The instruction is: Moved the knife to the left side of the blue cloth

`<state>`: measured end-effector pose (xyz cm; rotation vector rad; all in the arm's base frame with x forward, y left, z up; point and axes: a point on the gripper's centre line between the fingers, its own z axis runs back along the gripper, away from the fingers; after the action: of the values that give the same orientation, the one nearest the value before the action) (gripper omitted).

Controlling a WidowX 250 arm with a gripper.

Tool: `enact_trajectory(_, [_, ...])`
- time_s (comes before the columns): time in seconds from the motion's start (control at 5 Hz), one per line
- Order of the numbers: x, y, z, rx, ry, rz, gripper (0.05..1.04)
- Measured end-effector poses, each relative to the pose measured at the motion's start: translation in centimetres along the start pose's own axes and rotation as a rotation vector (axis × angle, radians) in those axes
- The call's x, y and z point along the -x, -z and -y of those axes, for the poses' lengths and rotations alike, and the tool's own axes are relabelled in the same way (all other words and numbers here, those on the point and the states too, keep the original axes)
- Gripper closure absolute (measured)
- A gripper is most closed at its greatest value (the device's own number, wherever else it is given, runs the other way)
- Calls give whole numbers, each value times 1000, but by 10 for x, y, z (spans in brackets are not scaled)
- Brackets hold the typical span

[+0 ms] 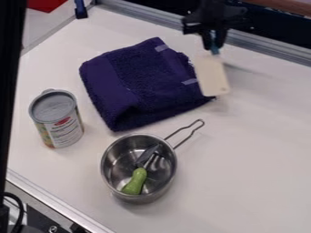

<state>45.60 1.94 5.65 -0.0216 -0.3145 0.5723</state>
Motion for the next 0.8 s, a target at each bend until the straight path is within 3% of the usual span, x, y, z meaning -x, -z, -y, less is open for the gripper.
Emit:
enact_trajectory(0.2, [-8,-1,-32,-12,94,-52,878])
enact_trajectory(0.4, [-29,-21,-79,6,137,-65,878])
enact_trajectory(0.6, [-35,-17,-126,-10,211,-26,878])
enact_trajectory(0.8, [-41,-18,-156,11,304,-20,878])
